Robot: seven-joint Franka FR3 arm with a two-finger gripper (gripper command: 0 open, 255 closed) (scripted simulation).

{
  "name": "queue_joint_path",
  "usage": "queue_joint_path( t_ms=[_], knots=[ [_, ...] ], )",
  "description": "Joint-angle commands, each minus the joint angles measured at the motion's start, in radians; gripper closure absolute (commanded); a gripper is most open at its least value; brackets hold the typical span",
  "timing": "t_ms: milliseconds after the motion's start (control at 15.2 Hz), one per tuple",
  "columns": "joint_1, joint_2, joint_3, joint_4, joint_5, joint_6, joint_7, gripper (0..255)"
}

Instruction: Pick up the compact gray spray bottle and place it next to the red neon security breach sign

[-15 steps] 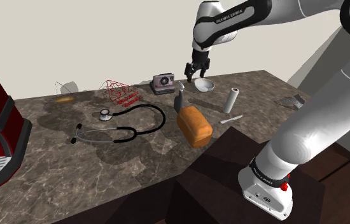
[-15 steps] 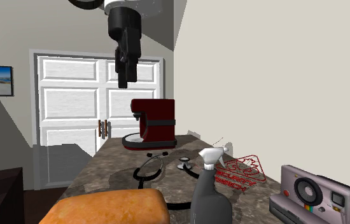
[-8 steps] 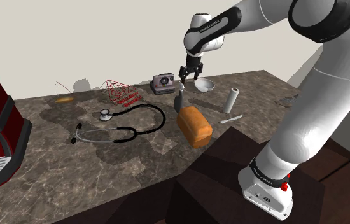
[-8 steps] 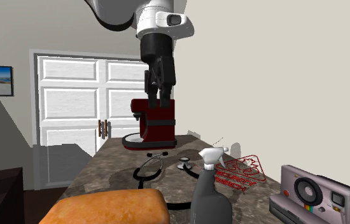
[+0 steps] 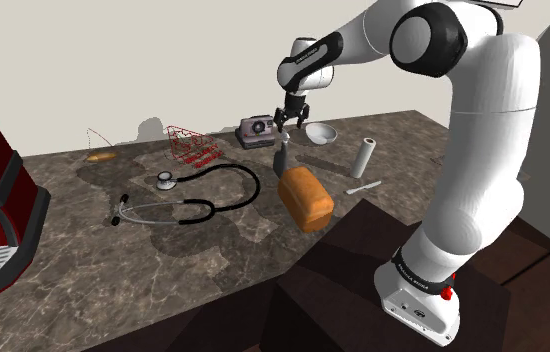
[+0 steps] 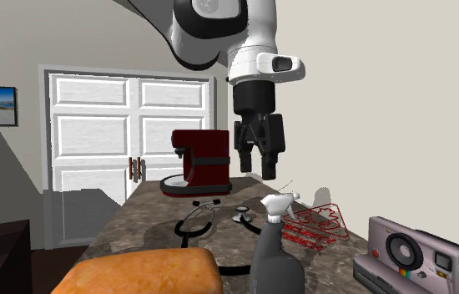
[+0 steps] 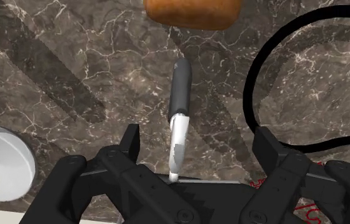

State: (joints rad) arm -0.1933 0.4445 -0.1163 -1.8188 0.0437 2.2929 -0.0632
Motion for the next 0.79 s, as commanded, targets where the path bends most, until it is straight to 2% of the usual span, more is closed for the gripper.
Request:
queue_joint_path(
  t_ms=[0, 66, 726],
  knots=[
    [-0.017, 0.073, 0.000, 0.076, 0.018, 0.000, -0.004, 0],
    [-0.023, 0.103, 0.001, 0.109, 0.024, -0.002, -0.004, 0],
    [-0.028, 0.170, 0.007, 0.106, 0.032, 0.067, -0.009, 0]
  ],
)
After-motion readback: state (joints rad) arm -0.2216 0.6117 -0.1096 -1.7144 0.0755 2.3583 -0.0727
